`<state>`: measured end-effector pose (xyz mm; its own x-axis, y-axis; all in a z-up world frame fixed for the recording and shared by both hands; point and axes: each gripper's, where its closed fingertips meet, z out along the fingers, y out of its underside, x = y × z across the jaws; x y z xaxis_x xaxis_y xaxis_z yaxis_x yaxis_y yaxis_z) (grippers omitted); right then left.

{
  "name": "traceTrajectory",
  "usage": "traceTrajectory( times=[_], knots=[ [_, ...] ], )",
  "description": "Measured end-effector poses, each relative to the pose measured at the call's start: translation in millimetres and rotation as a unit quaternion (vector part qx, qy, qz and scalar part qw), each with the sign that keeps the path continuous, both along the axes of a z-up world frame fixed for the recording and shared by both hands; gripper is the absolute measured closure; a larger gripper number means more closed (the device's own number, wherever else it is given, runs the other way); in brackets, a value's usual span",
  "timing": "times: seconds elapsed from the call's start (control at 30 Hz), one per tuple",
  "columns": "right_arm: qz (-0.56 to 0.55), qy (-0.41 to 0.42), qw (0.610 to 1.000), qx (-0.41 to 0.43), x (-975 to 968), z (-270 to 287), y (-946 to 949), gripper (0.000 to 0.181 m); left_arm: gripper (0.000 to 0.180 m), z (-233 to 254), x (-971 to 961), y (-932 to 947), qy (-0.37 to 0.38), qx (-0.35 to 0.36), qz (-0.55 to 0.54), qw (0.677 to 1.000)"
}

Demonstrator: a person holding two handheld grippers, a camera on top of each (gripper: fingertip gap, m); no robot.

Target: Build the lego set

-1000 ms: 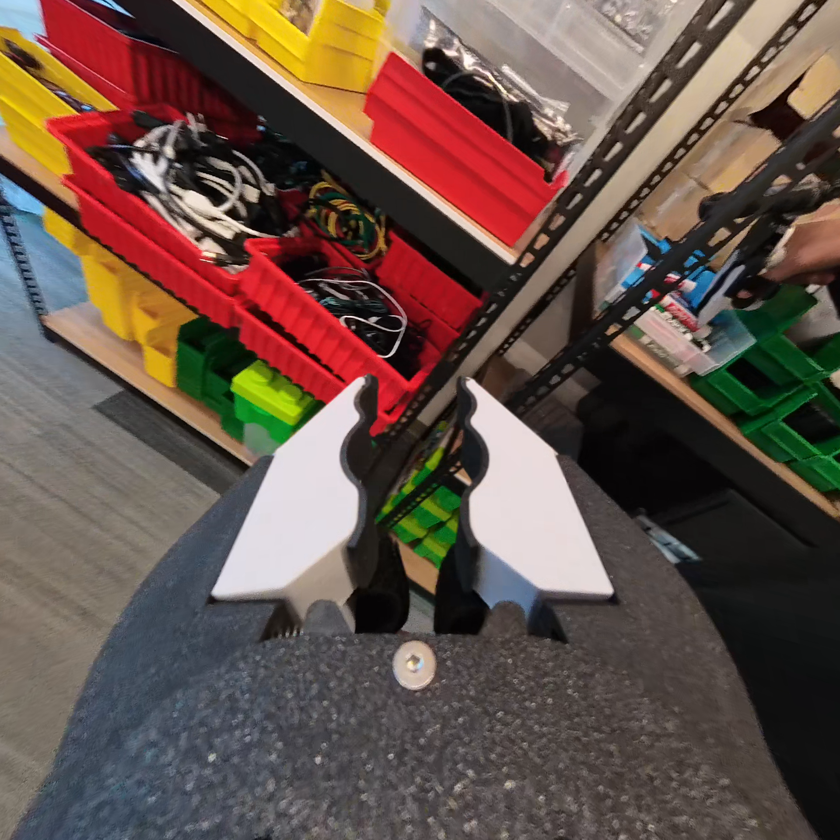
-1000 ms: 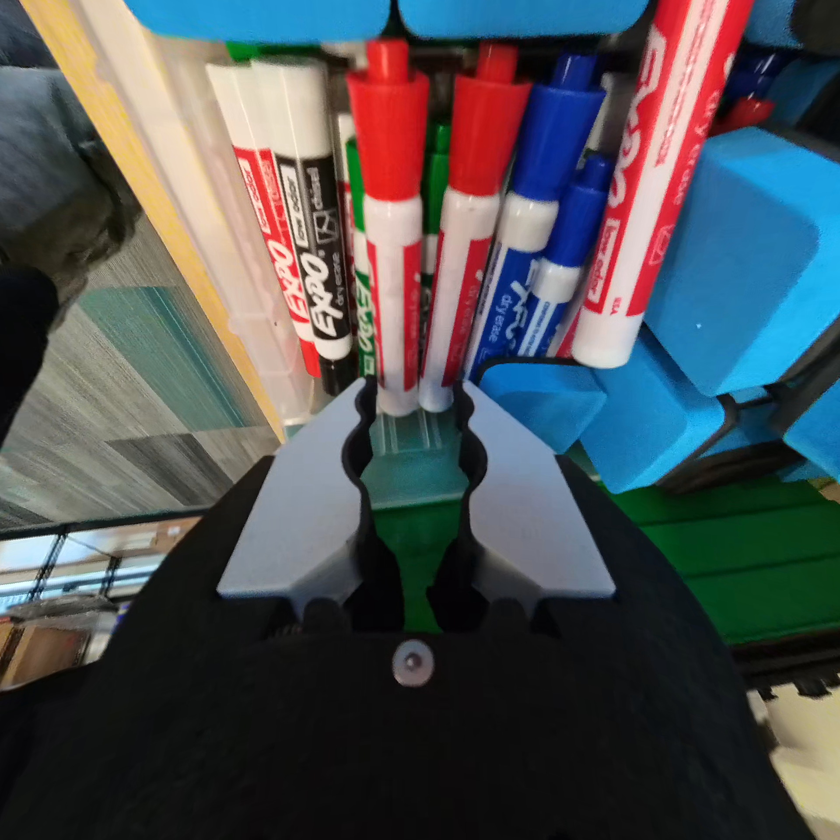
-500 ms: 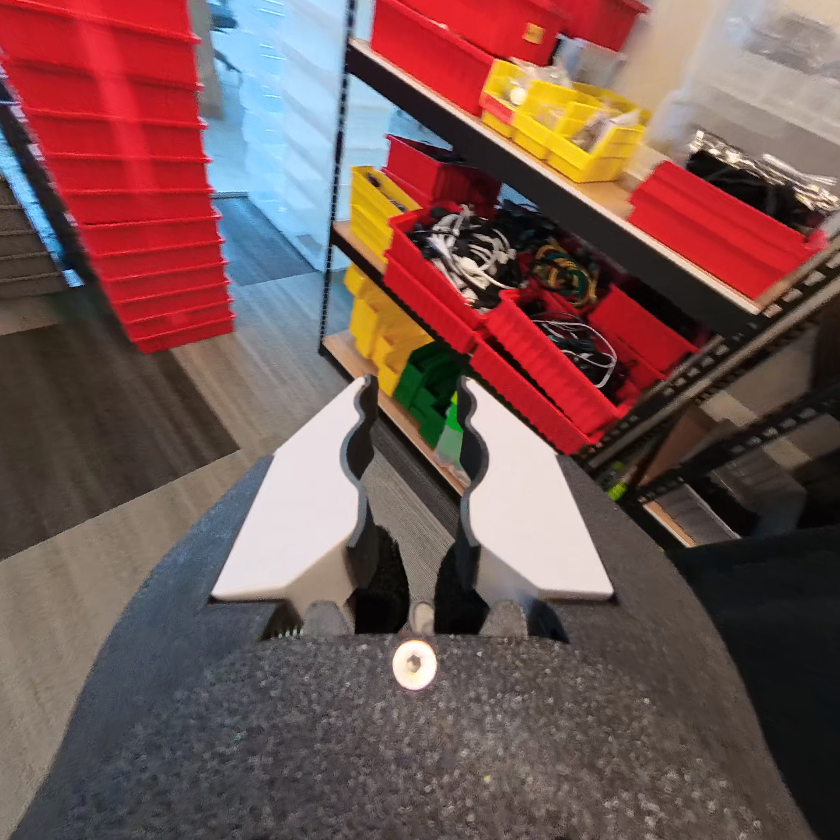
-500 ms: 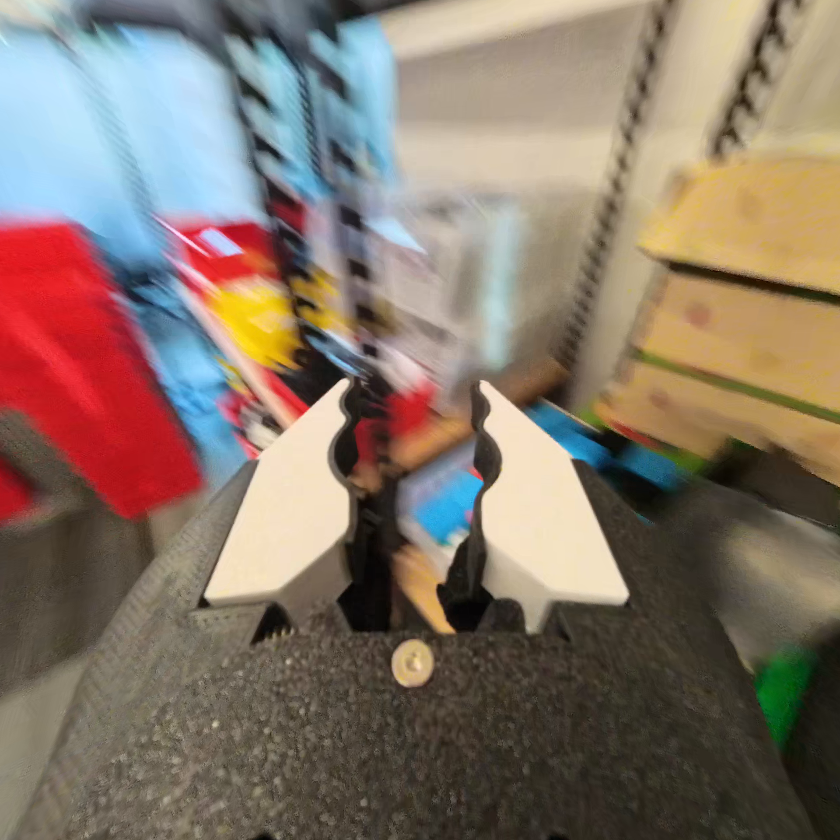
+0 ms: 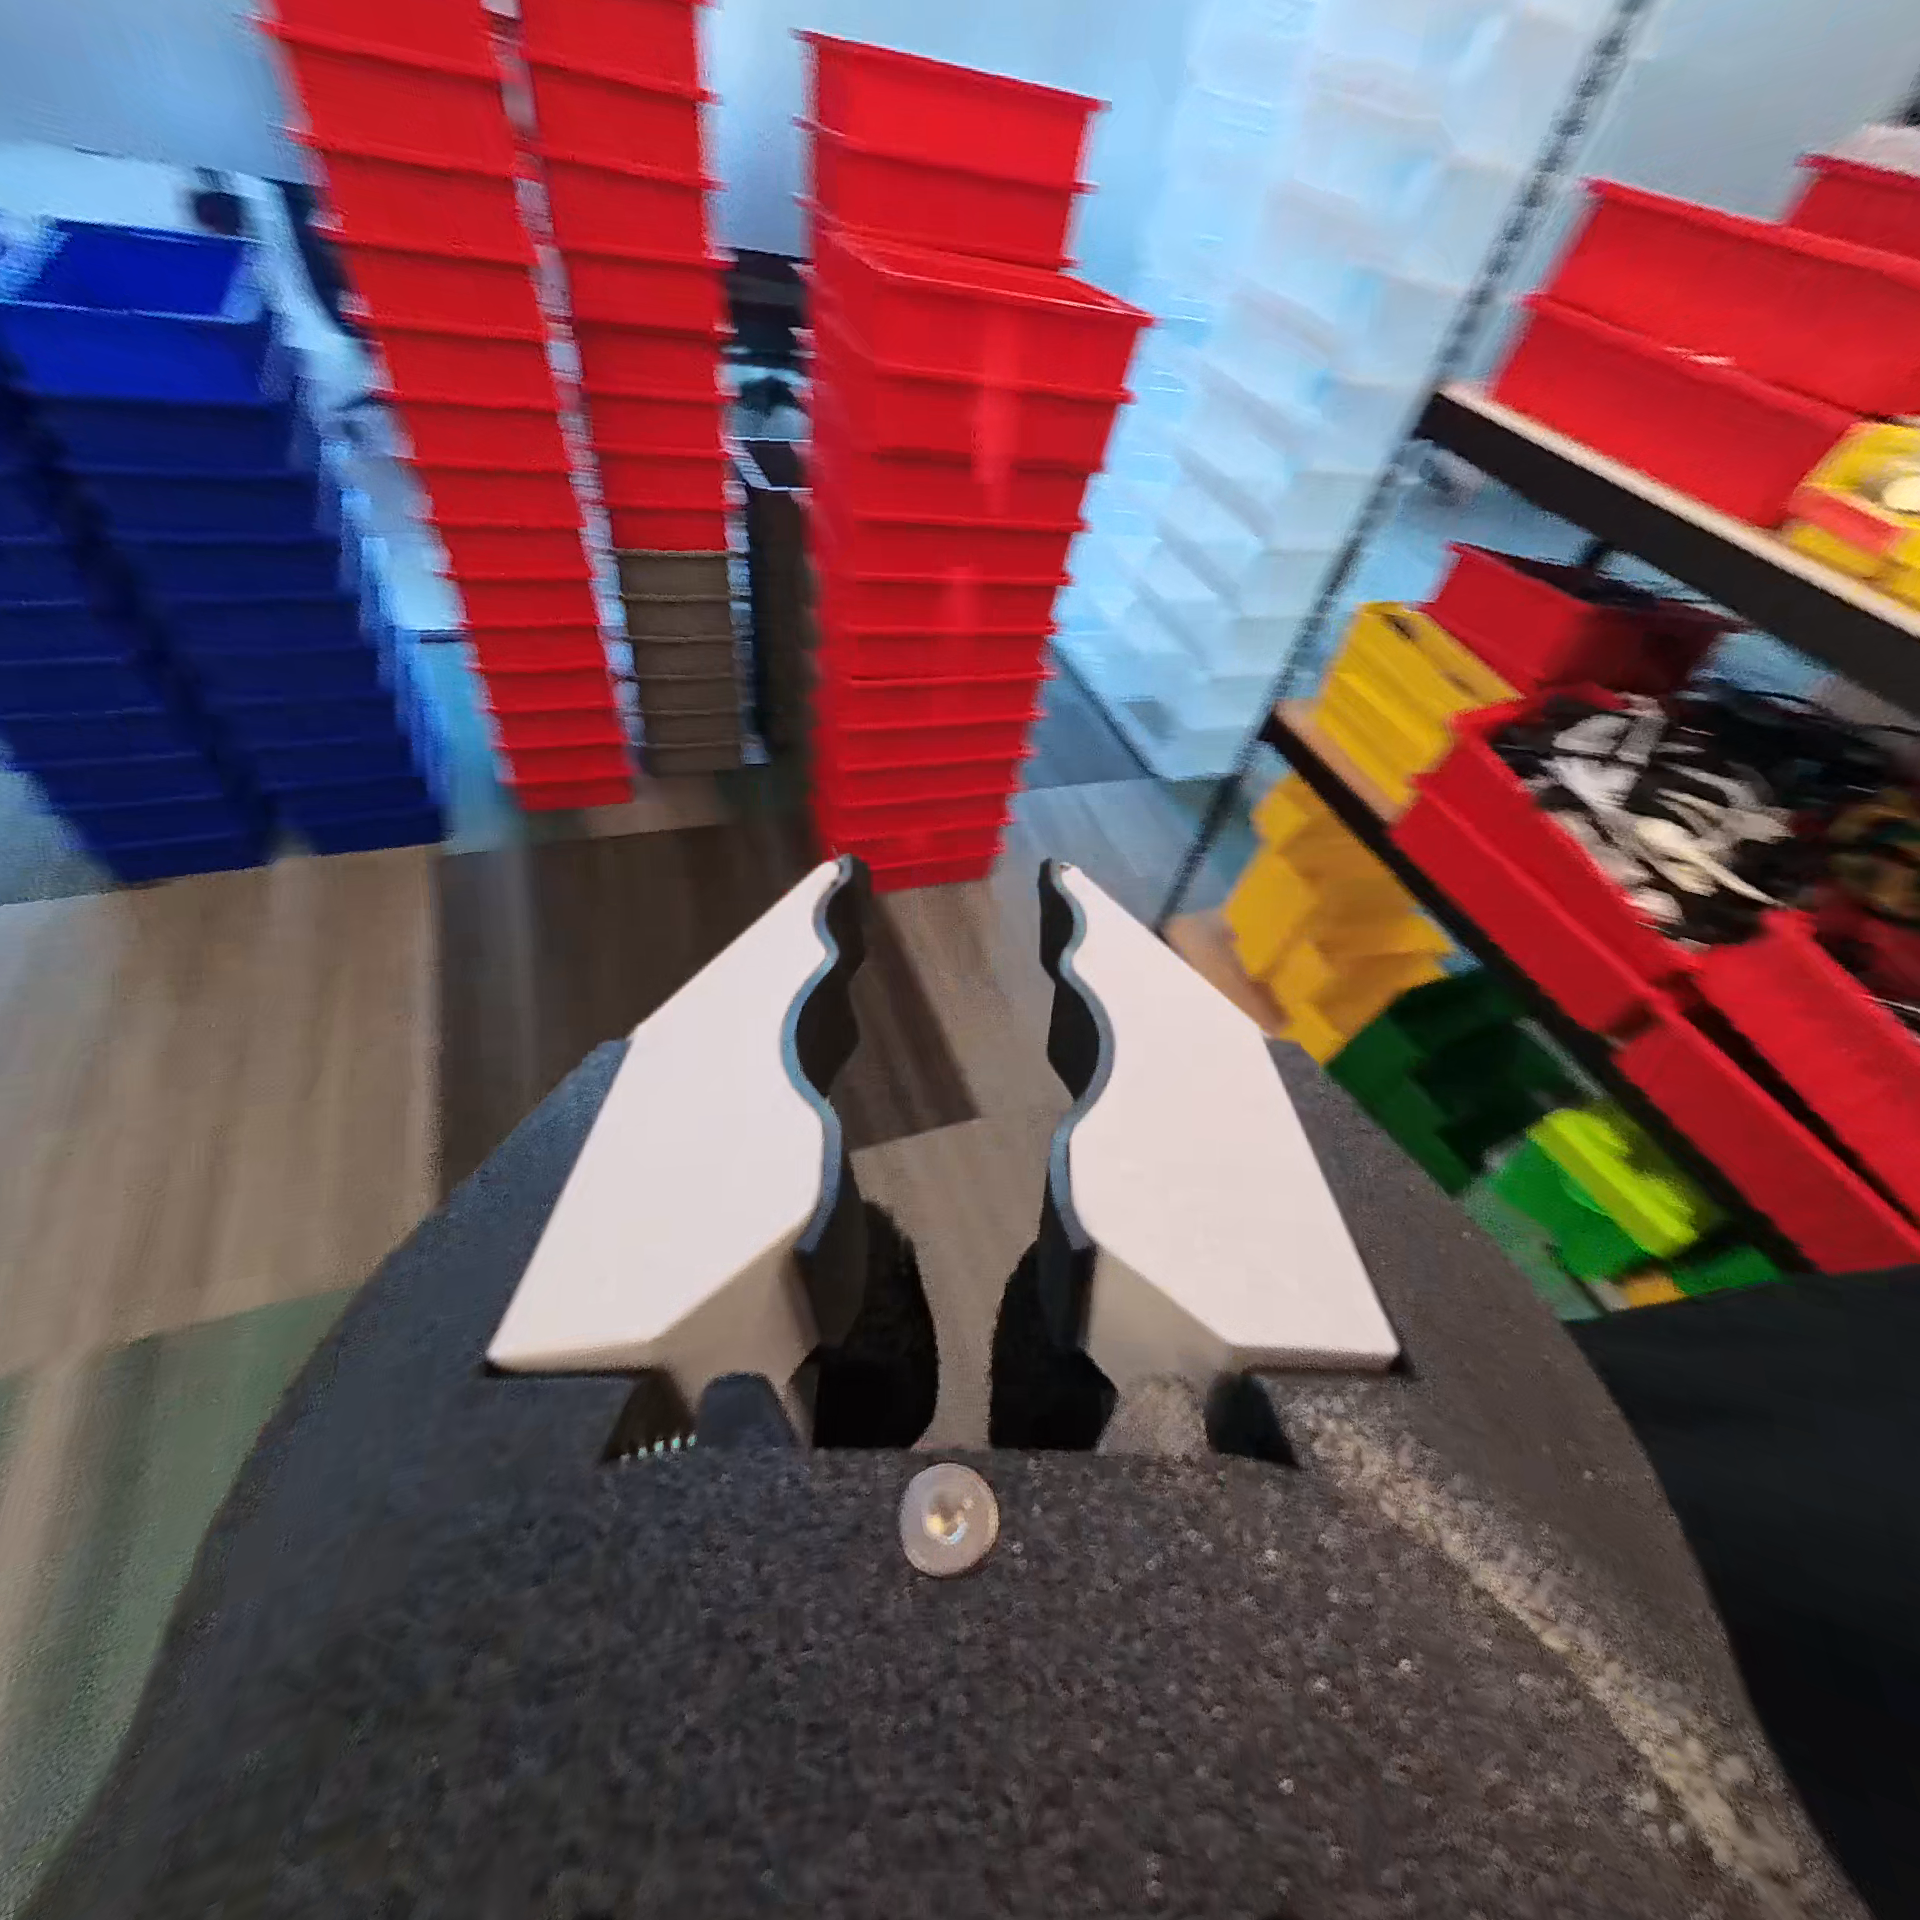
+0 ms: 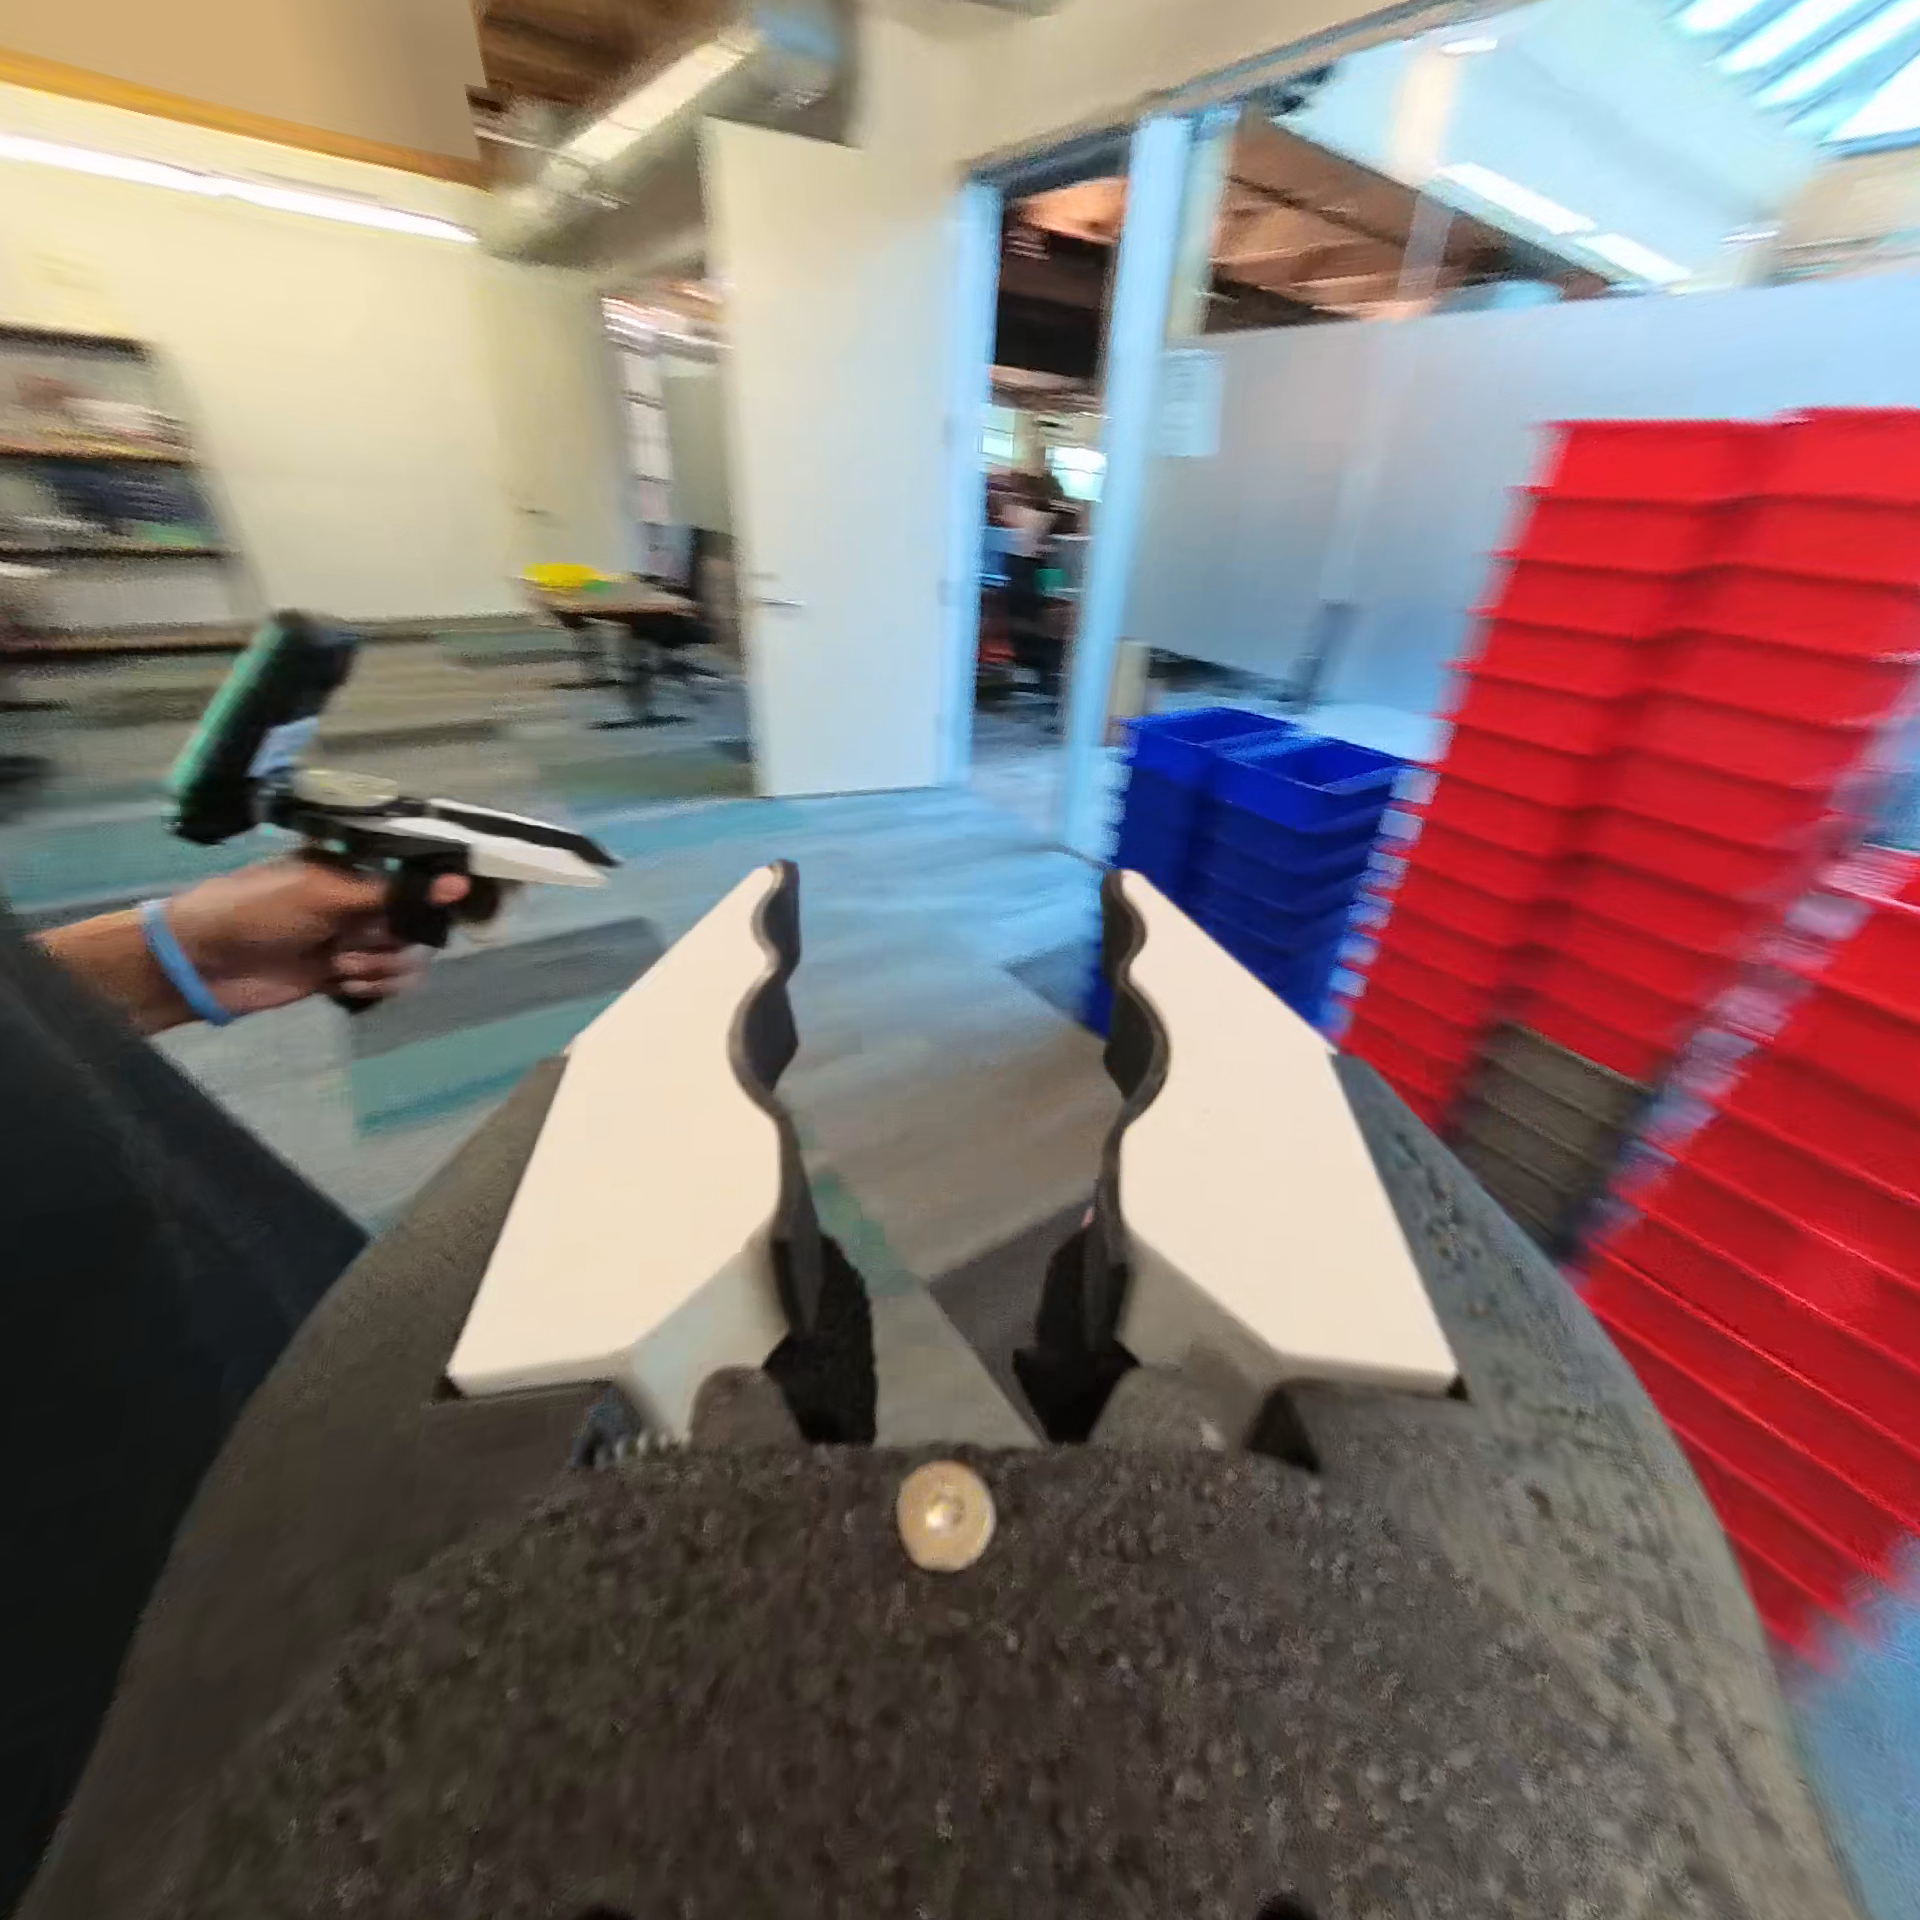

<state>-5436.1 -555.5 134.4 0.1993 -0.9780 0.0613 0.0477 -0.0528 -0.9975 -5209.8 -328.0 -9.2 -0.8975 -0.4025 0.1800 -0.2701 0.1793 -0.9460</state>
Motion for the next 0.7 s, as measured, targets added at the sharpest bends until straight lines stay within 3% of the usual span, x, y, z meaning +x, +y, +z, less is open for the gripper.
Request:
traceTrajectory(
  times=[0.17,0.27,0.43,0.53,0.7],
  knots=[
    [0.194,0.058,0.979,0.027,282.6,-51.5,86.7,0.124,0.149,25.7,161.6,89.9,-0.036,0.042,0.127,0.990],
    [0.337,0.089,0.937,0.030,419.7,-74.9,173.4,0.126,0.150,24.3,250.0,156.1,-0.037,0.068,0.223,0.972],
    [0.503,0.152,0.851,0.026,591.5,-116.3,309.8,0.127,0.150,-5.4,386.5,235.7,-0.001,0.044,0.315,0.948],
    [0.553,0.176,0.814,0.016,684.2,-145.8,379.3,0.126,0.152,-30.8,482.9,278.0,0.004,0.034,0.352,0.935],
    [0.554,0.215,0.804,-0.002,859.0,-184.8,465.8,0.129,0.153,-41.9,661.3,339.8,0.010,0.016,0.361,0.933]
  ],
)
